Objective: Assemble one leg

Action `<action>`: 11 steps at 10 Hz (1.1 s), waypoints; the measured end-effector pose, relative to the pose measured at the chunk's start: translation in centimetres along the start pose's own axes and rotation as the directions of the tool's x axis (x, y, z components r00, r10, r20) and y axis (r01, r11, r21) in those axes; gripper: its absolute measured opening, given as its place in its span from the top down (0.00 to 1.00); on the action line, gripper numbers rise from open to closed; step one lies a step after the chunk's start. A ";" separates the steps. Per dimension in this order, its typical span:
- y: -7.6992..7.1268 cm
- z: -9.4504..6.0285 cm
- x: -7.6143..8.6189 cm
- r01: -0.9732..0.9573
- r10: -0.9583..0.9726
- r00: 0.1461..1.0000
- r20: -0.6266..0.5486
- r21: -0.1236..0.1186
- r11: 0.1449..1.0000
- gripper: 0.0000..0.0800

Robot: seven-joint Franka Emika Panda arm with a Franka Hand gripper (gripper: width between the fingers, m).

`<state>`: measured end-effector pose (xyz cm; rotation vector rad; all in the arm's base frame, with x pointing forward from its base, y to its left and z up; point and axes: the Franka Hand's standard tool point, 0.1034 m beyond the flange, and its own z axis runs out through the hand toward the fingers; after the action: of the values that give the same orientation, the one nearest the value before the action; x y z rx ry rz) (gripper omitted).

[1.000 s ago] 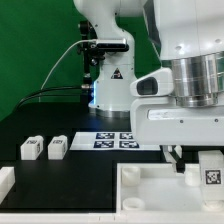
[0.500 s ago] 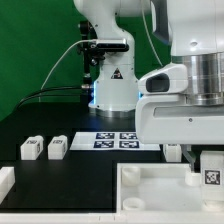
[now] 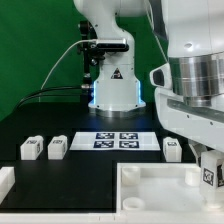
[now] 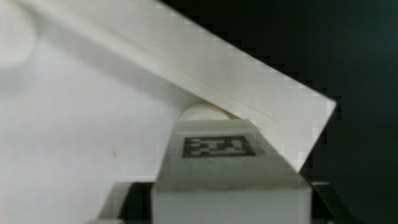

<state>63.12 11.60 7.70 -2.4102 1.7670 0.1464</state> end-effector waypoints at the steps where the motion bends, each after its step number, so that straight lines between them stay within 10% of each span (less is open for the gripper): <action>1: 0.0 0.2 0.2 -0.214 0.214 0.977 0.020 0.014 0.977 0.64; 6: 0.1 0.4 0.4 -0.523 0.521 0.851 0.072 0.028 0.852 0.63; 8: 0.1 0.4 0.3 -0.500 0.497 0.865 0.071 0.029 0.866 0.24; 11: -0.4 0.2 -0.6 0.067 -0.068 0.997 0.029 0.045 0.997 0.19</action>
Offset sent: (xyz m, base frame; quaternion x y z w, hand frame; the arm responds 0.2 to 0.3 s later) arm 0.0080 -0.0060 0.0057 0.0237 -0.0439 0.3105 0.9493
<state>63.29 12.26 7.63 -2.4202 1.6557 0.1351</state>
